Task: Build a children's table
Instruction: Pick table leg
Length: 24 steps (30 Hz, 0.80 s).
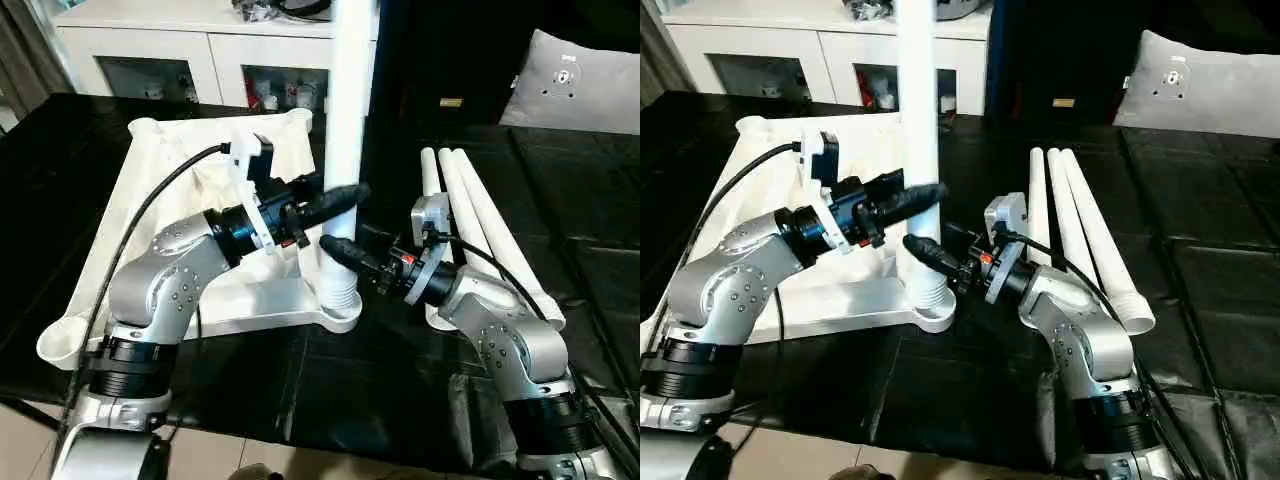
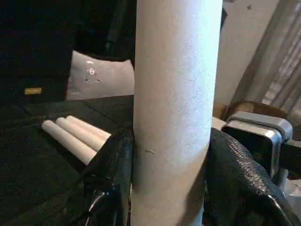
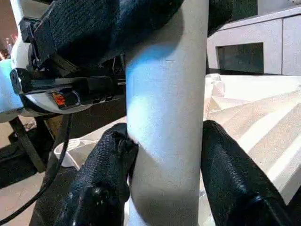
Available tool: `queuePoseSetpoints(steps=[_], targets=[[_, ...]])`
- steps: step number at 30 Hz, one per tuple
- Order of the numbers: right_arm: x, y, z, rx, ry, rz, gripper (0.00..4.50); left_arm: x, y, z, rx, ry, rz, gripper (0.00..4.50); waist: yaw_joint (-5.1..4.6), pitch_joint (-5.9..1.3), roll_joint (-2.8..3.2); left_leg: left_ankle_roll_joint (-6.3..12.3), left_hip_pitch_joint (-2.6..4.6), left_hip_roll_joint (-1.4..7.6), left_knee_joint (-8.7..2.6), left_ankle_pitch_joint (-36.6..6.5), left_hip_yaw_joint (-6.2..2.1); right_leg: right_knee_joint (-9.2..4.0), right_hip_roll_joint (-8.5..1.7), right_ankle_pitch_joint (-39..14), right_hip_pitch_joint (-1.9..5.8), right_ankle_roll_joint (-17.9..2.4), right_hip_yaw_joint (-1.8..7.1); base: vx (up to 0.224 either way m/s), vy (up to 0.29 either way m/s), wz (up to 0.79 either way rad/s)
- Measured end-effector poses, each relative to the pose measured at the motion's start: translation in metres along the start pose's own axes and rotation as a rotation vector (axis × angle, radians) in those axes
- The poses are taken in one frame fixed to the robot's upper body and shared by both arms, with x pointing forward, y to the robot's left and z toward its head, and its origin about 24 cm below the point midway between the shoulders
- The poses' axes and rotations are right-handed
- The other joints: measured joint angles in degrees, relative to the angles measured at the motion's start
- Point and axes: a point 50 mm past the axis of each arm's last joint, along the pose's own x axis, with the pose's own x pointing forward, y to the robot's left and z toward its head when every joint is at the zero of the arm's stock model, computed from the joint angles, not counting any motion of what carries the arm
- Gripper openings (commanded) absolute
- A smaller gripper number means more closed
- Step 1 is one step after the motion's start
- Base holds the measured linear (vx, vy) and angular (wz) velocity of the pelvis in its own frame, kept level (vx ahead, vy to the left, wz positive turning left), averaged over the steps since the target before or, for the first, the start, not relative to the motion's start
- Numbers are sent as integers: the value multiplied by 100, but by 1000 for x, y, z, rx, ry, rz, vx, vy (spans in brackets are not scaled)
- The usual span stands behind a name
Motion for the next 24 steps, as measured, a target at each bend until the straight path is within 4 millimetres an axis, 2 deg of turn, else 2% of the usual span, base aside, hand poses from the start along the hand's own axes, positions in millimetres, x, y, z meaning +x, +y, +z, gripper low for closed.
queuePoseSetpoints(steps=[8, 9, 10, 13, 14, 18, 22, 24], targets=[[5, -5, 12, -27, -28, -34, 181, 9, 1, 10, 15, -41, 57, 196, 1, 0, 0, 2, -2, 0, 0, 1, 0, -3, 0, 0, 0, 0, -1, 0, 0, 0], [5, -5, 12, -27, -27, -39, 237, 9, 1, 10, 16, -42, 65, 196, -1, 0, 0, 2, -3, 0, 0, 1, 0, -3, 0, 0, 0, 0, -1, 0, 0, 0], [5, -5, 12, -26, -27, -46, 250, 10, 2, 10, 12, -46, 75, 196, -3, 0, 0, 2, -2, 0, 0, 1, 0, -3, 0, 0, 0, 0, -1, 0, 0, 0], [5, -8, 13, -34, -24, -86, 255, 11, 5, 10, 1, -55, 118, 196, -1, 0, 0, 2, -1, 0, 0, 1, 0, -1, 0, 0, 0, 0, -1, 0, 0, 0], [5, -8, 14, -43, -20, -93, 285, 11, 6, 11, -1, -56, 125, 196, -3, 0, 0, 2, -1, 0, 0, 1, 0, 0, 0, 1, 0, -1, -1, 0, 0, 0], [6, -9, 21, -62, -25, -98, 301, 13, 7, 16, 8, -64, 141, 196, -1, 0, 1, 0, 0, 0, 0, 3, 0, 0, 0, 1, 0, -1, -1, 0, 0, 0], [4, -9, 26, -67, -38, -110, 348, 12, 9, 16, 8, -62, 160, 196, -1, 0, 1, 0, -2, 0, 0, 2, 0, -2, 0, 0, 0, -1, -1, 0, 0, 0], [3, -11, 30, -68, -49, -126, 357, 11, 10, 16, 17, -55, 165, 196, 0, 0, 1, 0, -2, 0, 0, 3, 0, -1, 0, 1, 0, -1, -1, 0, 0, 0]])
